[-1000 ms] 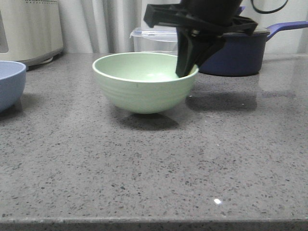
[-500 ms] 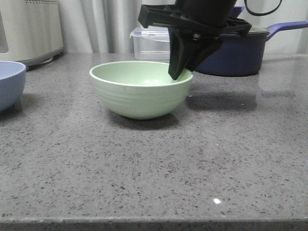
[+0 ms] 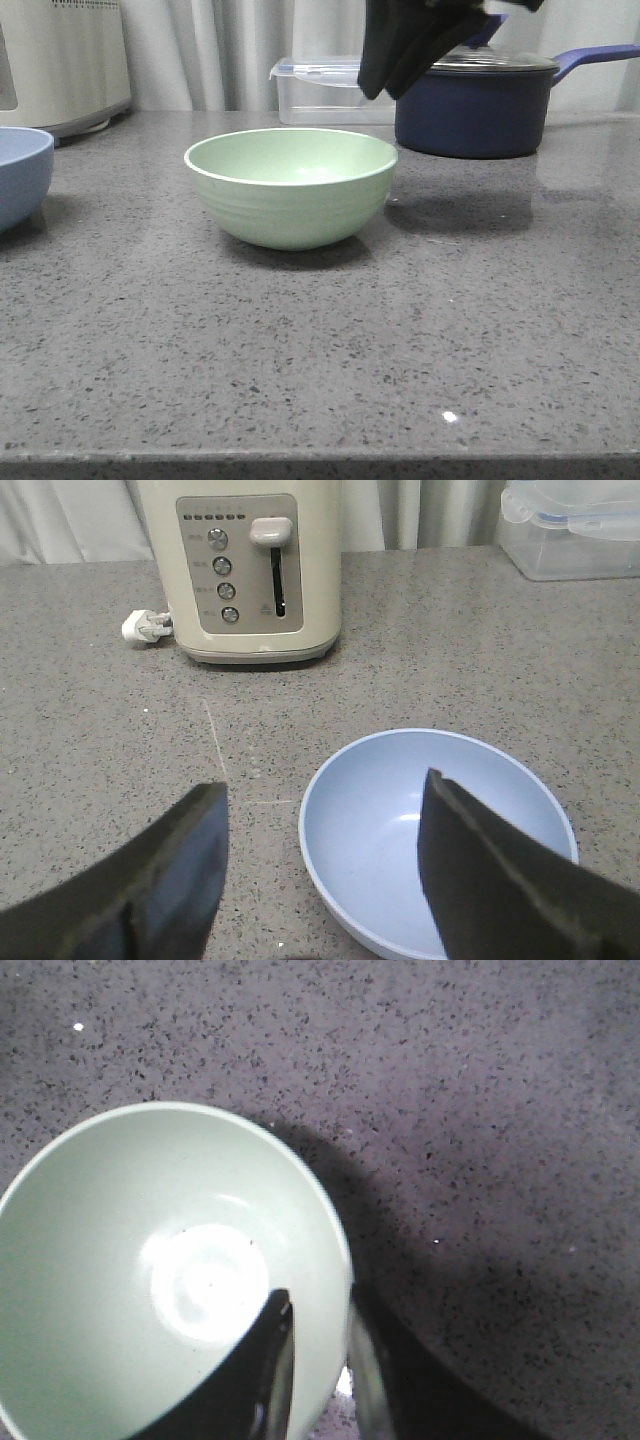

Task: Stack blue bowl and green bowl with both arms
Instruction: 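Open the right gripper and lift it off the green bowl rim, then grasp the rim of the light blue bowl with the left gripper and lift, then move the blue bowl over the green bowl and lower it inside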

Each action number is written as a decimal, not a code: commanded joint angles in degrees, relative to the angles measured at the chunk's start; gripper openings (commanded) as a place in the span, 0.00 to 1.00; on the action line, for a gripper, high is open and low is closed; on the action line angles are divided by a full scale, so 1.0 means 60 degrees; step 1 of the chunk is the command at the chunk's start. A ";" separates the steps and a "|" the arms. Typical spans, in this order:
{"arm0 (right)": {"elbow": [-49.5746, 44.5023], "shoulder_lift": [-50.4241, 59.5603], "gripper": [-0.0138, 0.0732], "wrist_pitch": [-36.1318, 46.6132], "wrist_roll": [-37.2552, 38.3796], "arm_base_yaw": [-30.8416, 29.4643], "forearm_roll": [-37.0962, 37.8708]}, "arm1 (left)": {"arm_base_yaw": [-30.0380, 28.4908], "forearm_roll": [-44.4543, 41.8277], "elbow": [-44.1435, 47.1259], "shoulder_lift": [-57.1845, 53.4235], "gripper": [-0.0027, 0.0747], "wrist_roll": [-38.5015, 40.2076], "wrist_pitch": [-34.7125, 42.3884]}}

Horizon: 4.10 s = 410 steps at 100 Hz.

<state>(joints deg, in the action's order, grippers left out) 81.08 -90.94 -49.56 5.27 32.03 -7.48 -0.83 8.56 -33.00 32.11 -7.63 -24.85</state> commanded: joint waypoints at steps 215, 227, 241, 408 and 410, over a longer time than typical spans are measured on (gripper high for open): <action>-0.3223 0.1047 0.08 0.2663 -0.0036 0.0840 -0.0396 | -0.0027 0.0214 -0.3408 0.5248 0.58 0.0495 -0.2238; -0.3223 0.1047 0.08 0.2663 -0.0036 0.0840 -0.0396 | -0.0027 0.0195 -0.3562 0.5889 0.58 0.0495 -0.2281; -0.3223 0.1047 0.08 0.2663 -0.0036 0.0840 -0.0396 | -0.0027 0.0179 -0.3714 0.6412 0.58 0.0495 -0.2281; -0.3223 0.1047 0.08 0.2675 -0.0036 0.0840 -0.0396 | 0.2803 0.0895 -0.7972 0.8260 0.01 0.0128 -0.4743; -0.3223 0.1047 0.08 0.2675 -0.0036 0.0840 -0.0396 | 0.2893 0.0895 -0.8045 0.8359 0.01 0.0128 -0.4788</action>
<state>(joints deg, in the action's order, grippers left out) 60.36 -86.55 -36.08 5.37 37.12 -9.51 14.24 12.50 -77.14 81.72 -6.92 -54.12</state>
